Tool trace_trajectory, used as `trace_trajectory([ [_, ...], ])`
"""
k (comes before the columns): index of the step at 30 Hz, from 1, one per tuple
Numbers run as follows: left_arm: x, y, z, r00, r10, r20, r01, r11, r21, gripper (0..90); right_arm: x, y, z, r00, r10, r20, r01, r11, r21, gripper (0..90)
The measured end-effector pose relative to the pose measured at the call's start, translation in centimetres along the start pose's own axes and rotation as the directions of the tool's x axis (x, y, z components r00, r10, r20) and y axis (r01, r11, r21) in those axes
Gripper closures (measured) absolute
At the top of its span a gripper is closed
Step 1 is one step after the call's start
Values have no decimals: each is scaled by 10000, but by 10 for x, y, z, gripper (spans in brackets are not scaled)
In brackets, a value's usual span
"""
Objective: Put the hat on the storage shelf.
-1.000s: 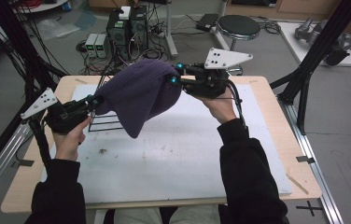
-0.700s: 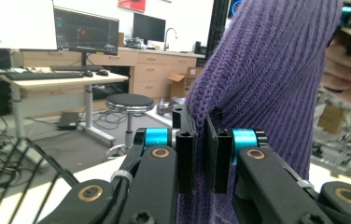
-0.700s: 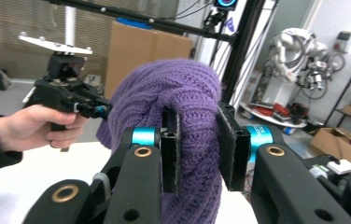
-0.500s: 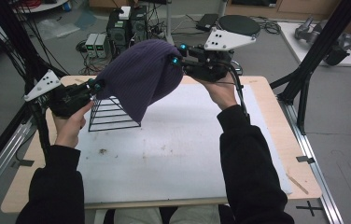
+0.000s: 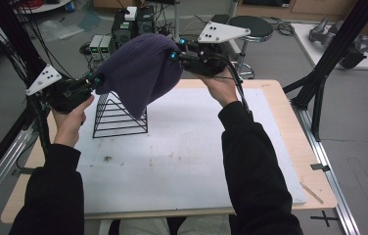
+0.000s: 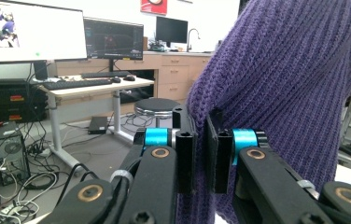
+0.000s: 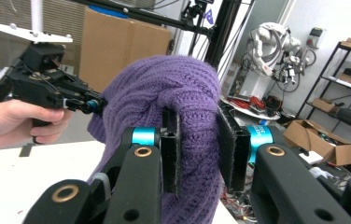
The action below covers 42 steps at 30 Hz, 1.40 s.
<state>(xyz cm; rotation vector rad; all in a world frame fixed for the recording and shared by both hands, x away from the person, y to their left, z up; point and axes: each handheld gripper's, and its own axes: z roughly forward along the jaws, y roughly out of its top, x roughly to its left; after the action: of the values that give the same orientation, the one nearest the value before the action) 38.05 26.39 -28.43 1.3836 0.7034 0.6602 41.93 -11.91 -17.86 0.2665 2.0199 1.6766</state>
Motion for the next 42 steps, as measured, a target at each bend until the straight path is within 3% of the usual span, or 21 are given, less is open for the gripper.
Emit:
trace_trajectory([
  [11,10,-10,-2,9995,-232,-193,236,9995,216,842,-3,-7,18,9998,-86,153,83,9998,154,735],
  [18,15,-21,-5,9983,-430,-389,441,9986,291,842,-1,-7,30,9992,-372,158,365,9982,468,732],
  [26,25,-33,-16,9942,-806,-717,826,9962,264,842,5,0,51,9947,-1017,-113,1023,9904,929,731],
  [34,33,-46,-25,9899,-1012,-989,1049,9939,329,841,7,-7,73,9968,-793,-116,801,9903,1138,726],
  [42,37,-53,-31,9881,-1054,-1117,1098,9934,340,841,10,-9,85,9968,-785,-118,794,9897,1191,724],
])
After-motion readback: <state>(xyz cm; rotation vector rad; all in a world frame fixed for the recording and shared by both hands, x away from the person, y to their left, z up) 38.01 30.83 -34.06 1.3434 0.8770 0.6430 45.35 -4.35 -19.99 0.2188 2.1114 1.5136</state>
